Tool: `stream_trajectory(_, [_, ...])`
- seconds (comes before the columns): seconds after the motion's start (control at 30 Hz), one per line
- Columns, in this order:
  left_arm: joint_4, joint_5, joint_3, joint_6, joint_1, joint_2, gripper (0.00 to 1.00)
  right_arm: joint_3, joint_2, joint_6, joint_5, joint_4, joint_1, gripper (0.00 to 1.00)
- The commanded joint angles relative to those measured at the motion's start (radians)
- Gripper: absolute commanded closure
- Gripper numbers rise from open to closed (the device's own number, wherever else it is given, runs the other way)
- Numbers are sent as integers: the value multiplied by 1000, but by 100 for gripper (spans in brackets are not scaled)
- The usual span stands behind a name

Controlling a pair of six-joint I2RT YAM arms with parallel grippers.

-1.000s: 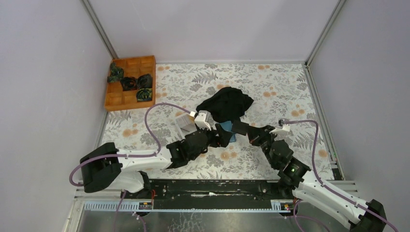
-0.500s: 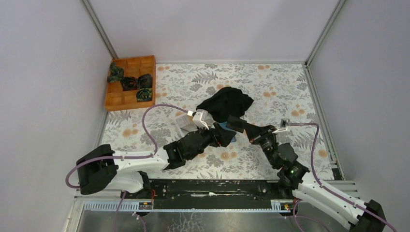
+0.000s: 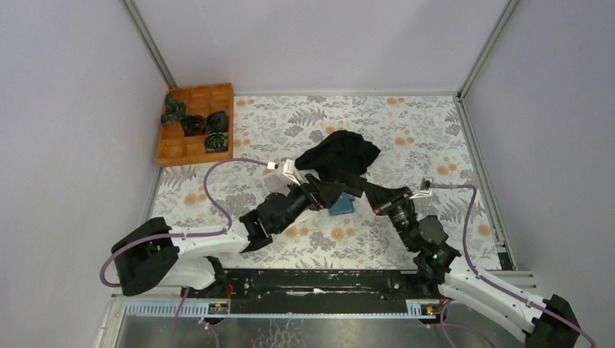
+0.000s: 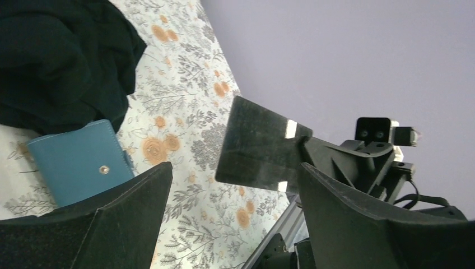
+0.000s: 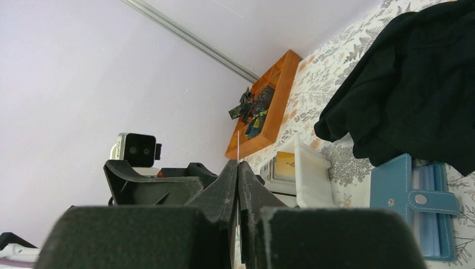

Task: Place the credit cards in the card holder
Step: Pick up the credit card from the storage box.

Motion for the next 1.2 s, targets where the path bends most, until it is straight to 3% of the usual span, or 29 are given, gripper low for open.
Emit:
stream_trajectory(0.0, [119, 54, 25, 4, 7, 12, 11, -2, 16, 18, -19, 117, -6, 100])
stream_trajectory(0.7, [302, 271, -12, 11, 71, 49, 33, -43, 81, 73, -50, 294, -7, 100])
stream_trajectory(0.8, [316, 291, -18, 6, 81, 50, 44, -47, 79, 70, -46, 306, -7, 100])
stream_trajectory(0.97, [373, 316, -41, -14, 101, 54, 71, -55, 95, 79, -57, 334, -9, 100])
stream_trajectory(1.17, [411, 353, -69, -24, 130, 44, 83, -56, 98, 66, -83, 342, -9, 100])
